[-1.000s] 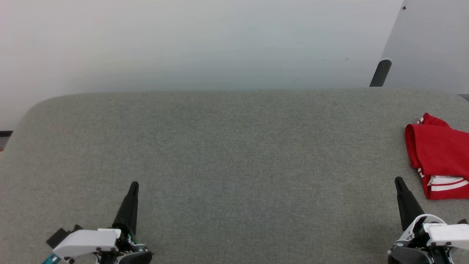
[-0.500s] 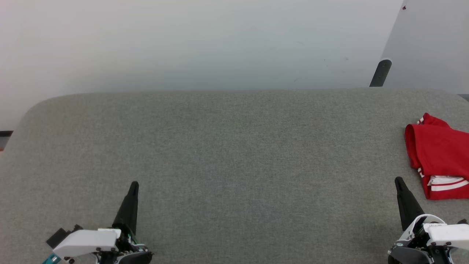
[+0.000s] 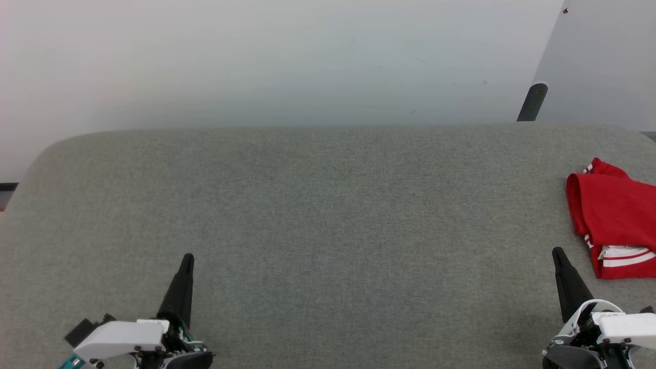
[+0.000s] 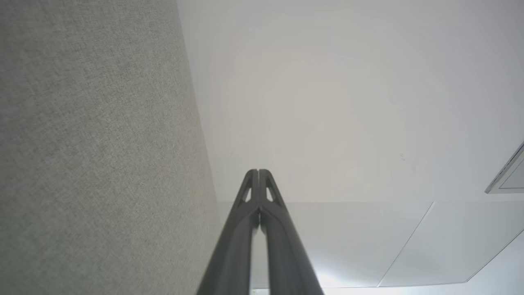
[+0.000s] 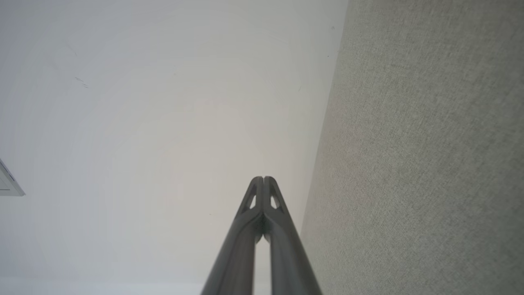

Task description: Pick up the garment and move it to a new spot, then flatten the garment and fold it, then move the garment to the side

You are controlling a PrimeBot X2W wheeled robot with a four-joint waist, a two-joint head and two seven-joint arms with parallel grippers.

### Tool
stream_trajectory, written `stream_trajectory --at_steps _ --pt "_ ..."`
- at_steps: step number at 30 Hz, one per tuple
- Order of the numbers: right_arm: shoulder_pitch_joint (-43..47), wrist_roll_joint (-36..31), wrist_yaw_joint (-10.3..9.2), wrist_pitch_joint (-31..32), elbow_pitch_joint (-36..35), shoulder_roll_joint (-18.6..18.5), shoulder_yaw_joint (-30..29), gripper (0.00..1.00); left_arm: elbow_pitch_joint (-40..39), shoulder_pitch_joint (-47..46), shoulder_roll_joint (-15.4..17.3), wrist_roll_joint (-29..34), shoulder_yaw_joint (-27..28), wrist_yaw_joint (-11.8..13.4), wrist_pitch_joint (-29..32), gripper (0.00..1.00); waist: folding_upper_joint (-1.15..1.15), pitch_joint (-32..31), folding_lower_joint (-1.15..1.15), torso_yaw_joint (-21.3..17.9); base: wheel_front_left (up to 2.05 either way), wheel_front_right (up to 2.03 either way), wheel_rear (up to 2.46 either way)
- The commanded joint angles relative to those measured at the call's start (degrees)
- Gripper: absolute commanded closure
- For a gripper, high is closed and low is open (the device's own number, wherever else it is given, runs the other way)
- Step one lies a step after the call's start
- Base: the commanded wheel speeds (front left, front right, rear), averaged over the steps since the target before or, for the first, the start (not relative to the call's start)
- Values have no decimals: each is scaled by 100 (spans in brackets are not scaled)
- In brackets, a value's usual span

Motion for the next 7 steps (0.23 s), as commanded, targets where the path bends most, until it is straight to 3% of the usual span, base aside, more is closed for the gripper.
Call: stream_trajectory --at_steps 1,7 --pt "-22 22 2 11 0 18 2 100 2 -53 0 -20 9 -33 16 100 0 0 0 0 0 0 0" --pt "-22 22 2 11 0 18 2 100 2 -53 0 -20 10 -33 15 100 0 0 0 0 0 0 0"
